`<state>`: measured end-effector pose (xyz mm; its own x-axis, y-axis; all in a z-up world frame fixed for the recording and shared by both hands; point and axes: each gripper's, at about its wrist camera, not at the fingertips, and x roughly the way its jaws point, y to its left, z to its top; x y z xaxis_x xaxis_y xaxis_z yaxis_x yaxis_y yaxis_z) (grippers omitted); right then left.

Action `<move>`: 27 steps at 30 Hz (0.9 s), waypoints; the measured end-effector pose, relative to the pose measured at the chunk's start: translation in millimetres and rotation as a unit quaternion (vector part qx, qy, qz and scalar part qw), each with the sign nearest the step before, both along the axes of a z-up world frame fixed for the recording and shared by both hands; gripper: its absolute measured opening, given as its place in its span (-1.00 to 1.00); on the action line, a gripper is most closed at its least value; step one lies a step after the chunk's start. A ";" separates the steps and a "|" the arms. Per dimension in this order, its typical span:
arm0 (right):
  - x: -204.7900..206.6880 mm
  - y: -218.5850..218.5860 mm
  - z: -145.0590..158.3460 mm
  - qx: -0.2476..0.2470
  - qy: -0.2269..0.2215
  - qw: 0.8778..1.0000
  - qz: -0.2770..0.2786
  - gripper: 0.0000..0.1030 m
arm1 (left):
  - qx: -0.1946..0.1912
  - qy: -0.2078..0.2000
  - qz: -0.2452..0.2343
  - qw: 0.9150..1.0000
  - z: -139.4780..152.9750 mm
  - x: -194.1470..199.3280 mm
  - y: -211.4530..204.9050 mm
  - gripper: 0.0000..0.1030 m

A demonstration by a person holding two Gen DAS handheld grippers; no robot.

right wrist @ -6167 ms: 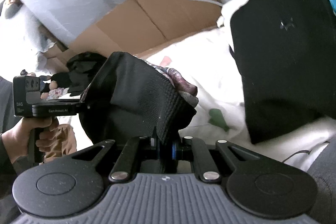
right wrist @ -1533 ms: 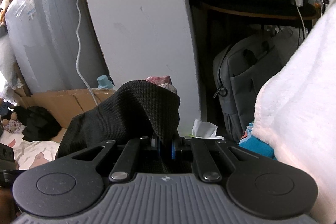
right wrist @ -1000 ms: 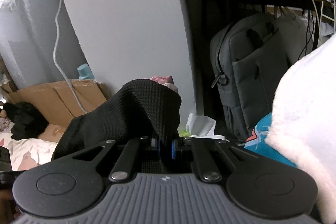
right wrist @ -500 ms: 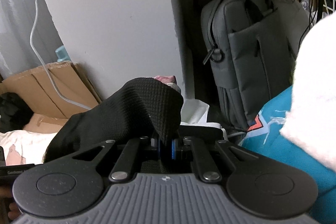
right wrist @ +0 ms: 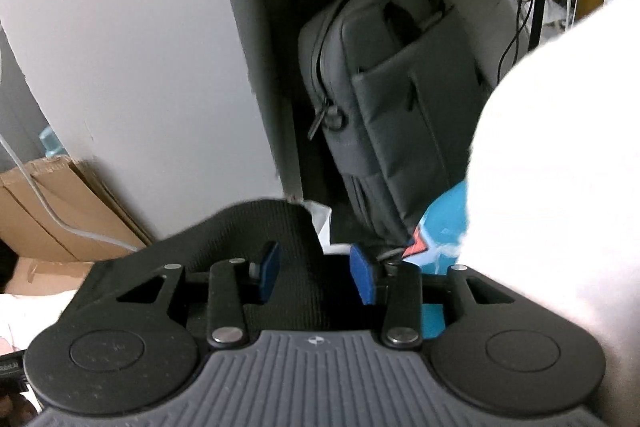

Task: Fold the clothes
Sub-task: 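Open the right tool to release the black knit garment while the left tool keeps the sweater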

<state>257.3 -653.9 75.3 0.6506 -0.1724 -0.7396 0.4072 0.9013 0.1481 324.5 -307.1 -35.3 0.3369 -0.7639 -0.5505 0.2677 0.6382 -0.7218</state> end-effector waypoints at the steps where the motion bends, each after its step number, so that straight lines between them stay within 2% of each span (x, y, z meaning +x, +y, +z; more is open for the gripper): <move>1: -2.2 2.2 4.5 -0.001 -0.002 1.000 0.002 -0.14 | 0.000 0.008 0.010 1.000 2.7 0.7 4.2 0.14; 3: -5.3 6.5 10.0 -0.001 -0.005 1.000 0.007 -0.14 | -0.002 0.014 0.024 1.000 7.1 0.5 9.6 0.14; 7: -5.6 15.0 14.7 -0.006 -0.009 1.000 0.024 -0.14 | 0.013 -0.009 0.050 0.999 19.5 -3.2 19.1 0.14; 10: 1.8 18.2 11.4 -0.020 -0.009 0.999 0.032 -0.15 | 0.005 -0.027 0.057 0.998 25.7 -3.3 24.0 0.09; 12: 10.2 18.5 6.7 -0.020 -0.004 0.999 0.039 -0.22 | -0.001 -0.043 0.050 0.998 28.9 -3.6 22.9 -0.04; 15: 22.8 19.4 -0.7 -0.019 0.003 0.999 0.047 -0.27 | -0.011 -0.071 0.033 0.997 32.7 -5.8 15.1 -0.09; 18: 34.3 20.5 -9.1 -0.019 0.006 0.999 0.049 -0.28 | -0.038 -0.103 0.006 0.994 33.2 -8.7 6.9 -0.09; 23: 53.9 22.1 -29.2 -0.012 0.013 0.998 0.056 -0.29 | -0.012 -0.125 -0.035 0.991 19.9 -3.5 -15.6 -0.09; 26: 62.9 19.2 -42.3 -0.004 0.017 0.998 0.057 -0.29 | 0.005 -0.114 -0.027 0.993 5.9 1.6 -18.7 -0.08; 27: 64.7 18.1 -45.4 -0.002 0.018 0.998 0.058 -0.29 | 0.004 -0.109 -0.026 0.994 1.6 3.6 -18.1 -0.02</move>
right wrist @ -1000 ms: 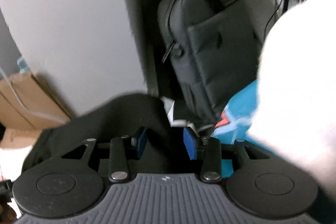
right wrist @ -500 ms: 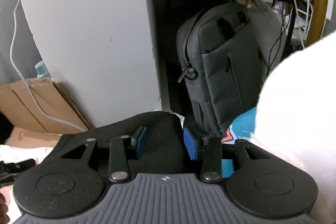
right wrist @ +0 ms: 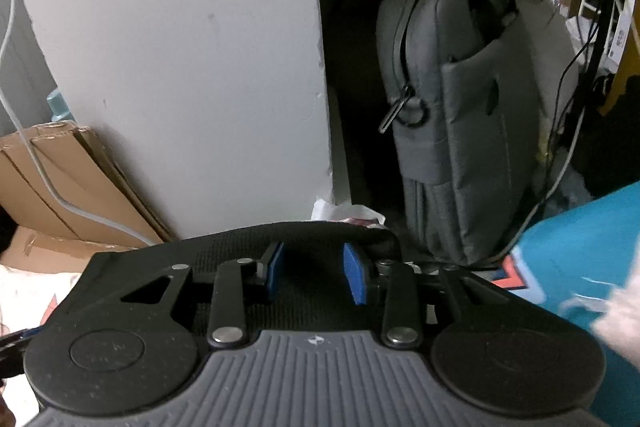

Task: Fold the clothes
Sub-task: 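Open the right tool to release the black knit garment while the left tool keeps the sweater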

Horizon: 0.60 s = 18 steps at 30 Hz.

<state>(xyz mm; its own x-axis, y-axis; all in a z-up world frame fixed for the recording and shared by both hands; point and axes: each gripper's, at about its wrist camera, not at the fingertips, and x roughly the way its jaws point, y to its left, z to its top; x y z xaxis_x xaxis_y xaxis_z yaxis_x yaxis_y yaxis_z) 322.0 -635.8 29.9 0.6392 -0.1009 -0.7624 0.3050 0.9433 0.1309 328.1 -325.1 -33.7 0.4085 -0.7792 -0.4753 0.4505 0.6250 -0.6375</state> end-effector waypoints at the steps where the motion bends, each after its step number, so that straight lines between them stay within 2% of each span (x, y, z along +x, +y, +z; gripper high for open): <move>1: 2.3 -1.8 -3.9 0.002 0.001 1.000 0.000 -0.29 | -0.002 0.003 0.000 1.000 -3.5 1.2 1.5 0.02; 3: 5.6 -5.3 -11.3 0.007 0.004 1.000 0.000 -0.29 | -0.004 0.008 0.003 1.000 -11.7 4.2 3.1 0.18; 6: 9.1 -9.0 -20.7 0.010 0.007 1.000 -0.001 -0.29 | -0.015 0.021 0.013 1.000 -20.8 8.5 6.6 0.24; 10: 13.4 -14.0 -24.7 0.009 0.007 1.000 -0.008 -0.29 | -0.020 0.011 0.037 0.999 -16.7 11.9 11.5 0.24; 12: 15.3 -16.7 -22.3 0.008 0.004 1.000 -0.014 -0.29 | -0.023 -0.005 0.068 0.997 -9.1 12.9 20.7 0.19; 14: 17.9 -18.7 -18.5 0.003 0.003 1.000 -0.016 -0.29 | -0.023 -0.003 0.103 0.994 -5.1 17.0 34.6 0.15; 18: 17.5 -22.6 -5.5 0.004 -0.010 0.999 -0.030 -0.28 | -0.018 0.005 0.114 0.993 -2.1 22.1 48.5 0.09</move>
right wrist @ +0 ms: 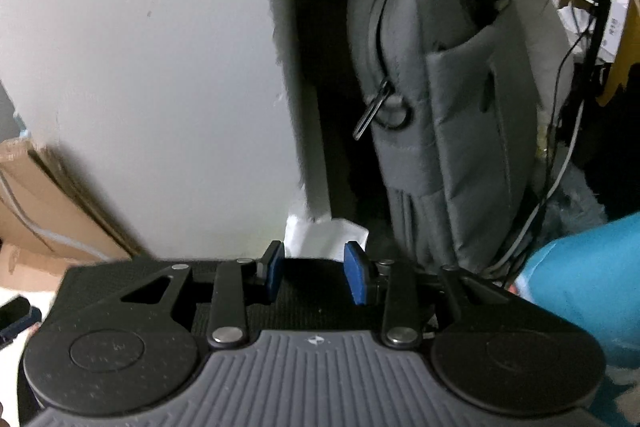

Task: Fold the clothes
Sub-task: 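Open the right tool to release the black knit garment while the left tool keeps the sweater, then lower the black sweater with the left tool onto the folded black stack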

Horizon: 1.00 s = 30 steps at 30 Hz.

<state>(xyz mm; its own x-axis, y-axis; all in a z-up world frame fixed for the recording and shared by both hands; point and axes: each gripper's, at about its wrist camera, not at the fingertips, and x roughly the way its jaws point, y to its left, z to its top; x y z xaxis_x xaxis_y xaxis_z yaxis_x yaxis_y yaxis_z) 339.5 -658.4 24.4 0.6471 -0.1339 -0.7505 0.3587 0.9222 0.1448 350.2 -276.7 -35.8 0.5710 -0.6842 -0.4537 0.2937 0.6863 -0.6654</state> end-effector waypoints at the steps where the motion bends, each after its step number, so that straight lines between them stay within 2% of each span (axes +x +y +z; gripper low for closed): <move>1: -1.2 0.4 3.8 0.001 -0.004 1.000 0.000 -0.27 | -0.002 -0.001 0.001 1.000 1.7 -1.0 1.5 0.09; 6: -12.3 6.5 19.8 0.002 -0.015 1.000 0.013 -0.27 | -0.004 -0.012 -0.022 1.000 12.4 -11.9 -6.0 0.08; 13: -48.8 26.5 25.8 0.007 -0.003 0.999 0.044 -0.26 | 0.015 -0.049 -0.090 0.995 31.4 -51.0 -22.7 0.08; 23: -125.9 55.8 8.2 0.015 0.043 0.996 0.072 -0.26 | 0.077 -0.039 -0.125 0.988 37.4 -99.9 -29.5 0.08; 30: -165.8 64.5 -1.9 0.023 0.068 0.994 0.077 -0.26 | 0.113 -0.012 -0.152 0.982 19.2 -122.7 -20.9 0.09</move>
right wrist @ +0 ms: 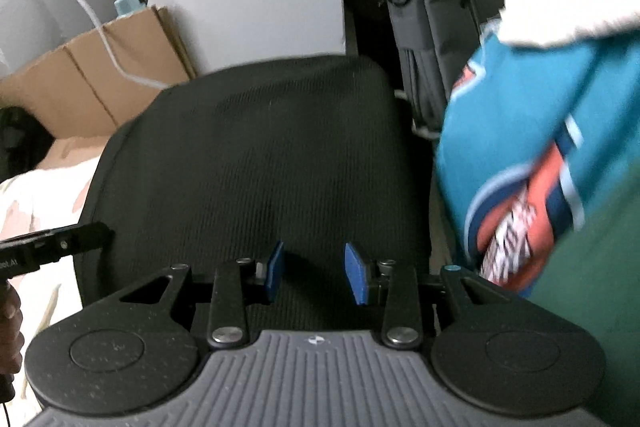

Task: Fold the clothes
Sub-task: 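Lower the black sweater with the left tool onto the folded black stack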

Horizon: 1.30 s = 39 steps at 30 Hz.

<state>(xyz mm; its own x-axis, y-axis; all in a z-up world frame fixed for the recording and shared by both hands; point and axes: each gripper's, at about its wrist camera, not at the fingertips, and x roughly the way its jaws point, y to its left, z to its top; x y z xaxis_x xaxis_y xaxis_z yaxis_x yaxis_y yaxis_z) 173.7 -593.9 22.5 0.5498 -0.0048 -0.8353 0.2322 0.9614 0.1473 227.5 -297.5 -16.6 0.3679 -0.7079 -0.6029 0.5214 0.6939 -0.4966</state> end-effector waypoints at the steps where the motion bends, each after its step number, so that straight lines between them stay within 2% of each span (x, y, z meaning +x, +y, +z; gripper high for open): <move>1: -4.8 1.9 -0.6 0.000 0.002 1.000 0.002 -0.26 | 0.003 0.004 -0.001 1.000 -1.9 -3.0 3.0 0.09; 5: -20.1 5.6 -2.0 0.000 0.009 1.000 0.002 -0.25 | 0.013 0.022 -0.007 1.000 -7.7 -12.6 14.1 0.10; 8: -31.3 5.2 -1.1 0.002 0.010 1.000 -0.004 -0.15 | 0.031 0.025 -0.019 0.999 -12.8 -22.1 18.7 0.10; 12: -44.8 6.0 -1.3 0.000 0.017 1.000 -0.005 -0.15 | 0.052 0.039 -0.048 0.997 -25.4 -35.9 21.4 0.10; 15: -57.4 7.1 -4.4 -0.006 0.025 1.000 -0.004 -0.15 | 0.066 0.050 -0.053 0.995 -37.0 -45.8 26.1 0.10; 19: -76.1 2.2 -10.6 -0.003 0.034 0.999 -0.024 -0.15 | 0.060 0.060 -0.041 0.996 -41.2 -49.8 32.6 0.10; 23: -99.6 -13.2 -11.7 0.026 0.025 0.995 -0.092 -0.15 | 0.030 0.059 -0.027 0.997 -39.0 -45.9 35.6 0.19; 25: -104.6 -14.6 -13.6 0.031 0.026 0.995 -0.094 -0.15 | 0.008 0.072 -0.015 0.997 -41.2 -41.0 36.5 0.19; 28: -108.5 -15.3 -15.8 0.030 0.026 0.995 -0.093 -0.15 | 0.008 0.075 -0.023 0.997 -42.6 -40.2 32.0 0.18; 29: -109.4 -16.7 -16.3 0.030 0.027 0.994 -0.097 -0.15 | 0.009 0.076 -0.028 0.997 -42.9 -40.3 30.1 0.12; 31: -112.5 -18.7 -17.0 0.032 0.032 0.994 -0.104 -0.15 | 0.004 0.087 -0.038 0.995 -44.6 -39.5 27.9 -0.24; 32: -114.4 -19.5 -17.3 0.033 0.035 0.993 -0.107 -0.15 | 0.001 0.093 -0.042 0.995 -45.5 -39.3 27.2 -0.48; 37: -121.2 -25.7 -22.7 0.056 0.038 0.990 -0.124 -0.15 | 0.012 0.082 -0.051 0.995 -46.0 -43.3 26.9 -0.82; 38: -121.5 -27.4 -24.8 0.070 0.035 0.989 -0.128 -0.20 | 0.010 0.081 -0.047 0.996 -45.9 -43.1 29.0 -0.95; 39: -121.9 -29.1 -26.9 0.083 0.032 0.987 -0.133 -0.41 | 0.009 0.081 -0.046 0.996 -45.8 -42.6 30.4 -0.97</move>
